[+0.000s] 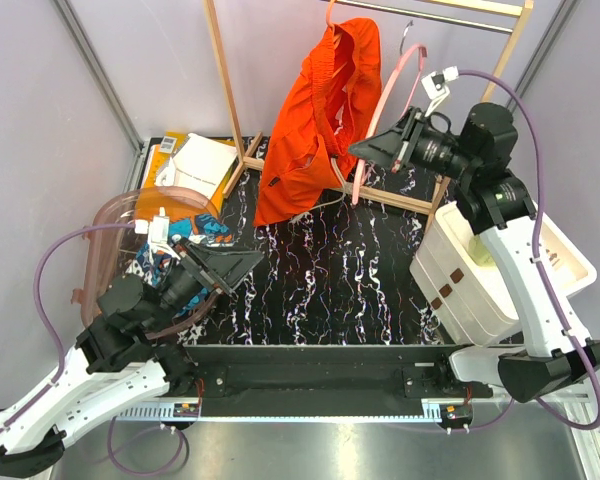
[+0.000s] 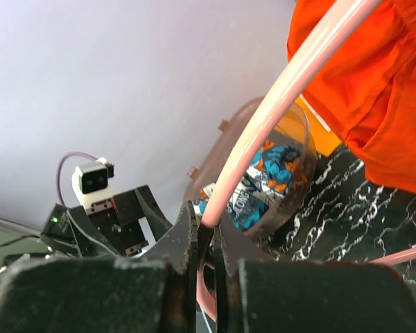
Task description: Remove the shorts from the hanger
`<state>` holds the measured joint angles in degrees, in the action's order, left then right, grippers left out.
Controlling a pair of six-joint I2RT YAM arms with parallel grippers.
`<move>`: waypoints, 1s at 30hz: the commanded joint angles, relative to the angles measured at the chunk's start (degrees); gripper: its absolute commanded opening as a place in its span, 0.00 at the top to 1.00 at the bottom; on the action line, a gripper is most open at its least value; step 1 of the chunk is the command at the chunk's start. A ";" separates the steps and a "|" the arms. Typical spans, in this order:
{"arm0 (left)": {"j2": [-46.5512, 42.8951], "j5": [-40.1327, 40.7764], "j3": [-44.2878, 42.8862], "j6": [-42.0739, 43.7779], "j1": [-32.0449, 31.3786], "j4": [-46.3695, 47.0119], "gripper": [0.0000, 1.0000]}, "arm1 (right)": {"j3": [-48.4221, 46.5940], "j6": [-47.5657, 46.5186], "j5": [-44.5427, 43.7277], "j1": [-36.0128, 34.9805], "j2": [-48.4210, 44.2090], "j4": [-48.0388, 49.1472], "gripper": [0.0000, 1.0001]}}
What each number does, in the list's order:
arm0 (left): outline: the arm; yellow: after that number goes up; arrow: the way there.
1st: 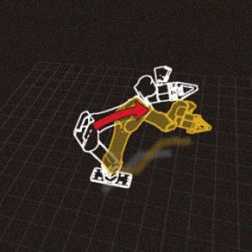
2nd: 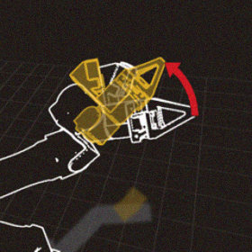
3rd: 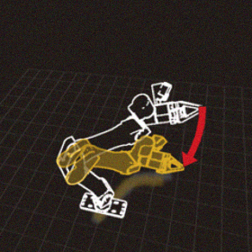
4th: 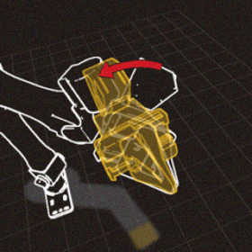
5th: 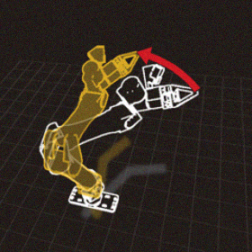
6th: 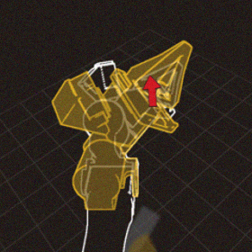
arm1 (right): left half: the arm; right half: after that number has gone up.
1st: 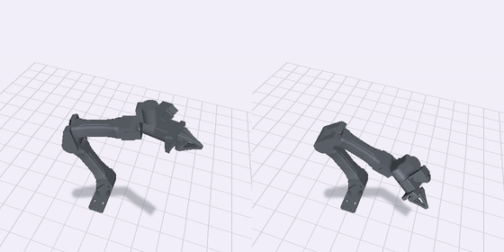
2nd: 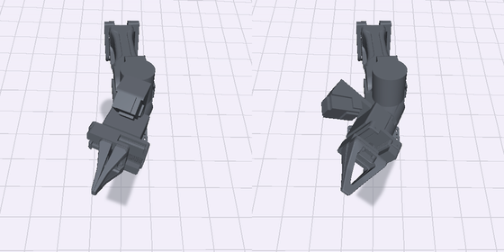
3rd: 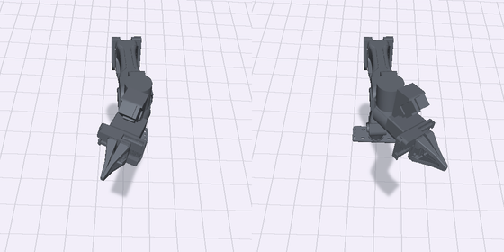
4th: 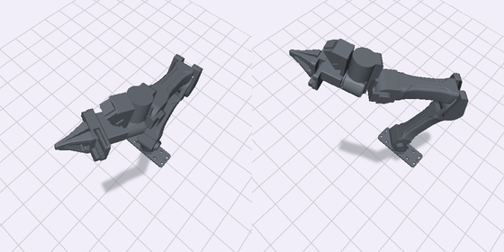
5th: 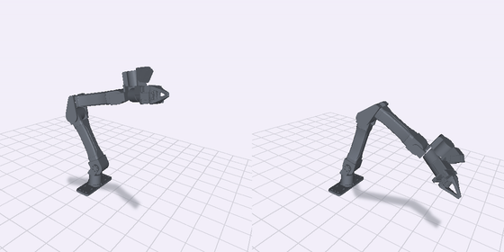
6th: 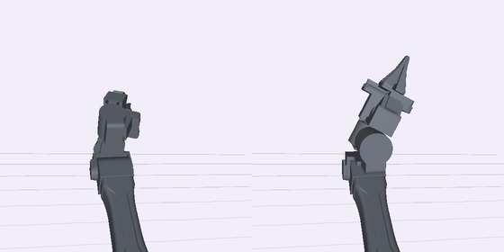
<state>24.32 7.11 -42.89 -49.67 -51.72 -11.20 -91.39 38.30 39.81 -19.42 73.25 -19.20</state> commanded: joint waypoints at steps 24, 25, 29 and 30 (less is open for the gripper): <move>0.99 -0.08 -2.55 1.15 0.04 2.32 0.14 | 8.95 31.39 17.76 22.40 2.68 41.00 1.00; 1.00 -0.17 -2.55 1.07 0.04 2.41 0.14 | 9.04 31.57 17.67 22.67 2.68 41.00 1.00; 1.17 -0.43 -2.37 0.80 0.04 2.85 0.14 | 10.53 33.85 17.49 23.73 2.51 42.05 1.00; 1.17 -0.52 -2.20 0.72 0.04 2.85 0.14 | 10.97 34.55 17.41 23.81 2.25 42.57 1.00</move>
<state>25.02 7.07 -43.38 -49.47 -51.72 -11.09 -81.25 70.35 55.70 3.79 76.95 17.10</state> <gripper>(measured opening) 0.857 0.069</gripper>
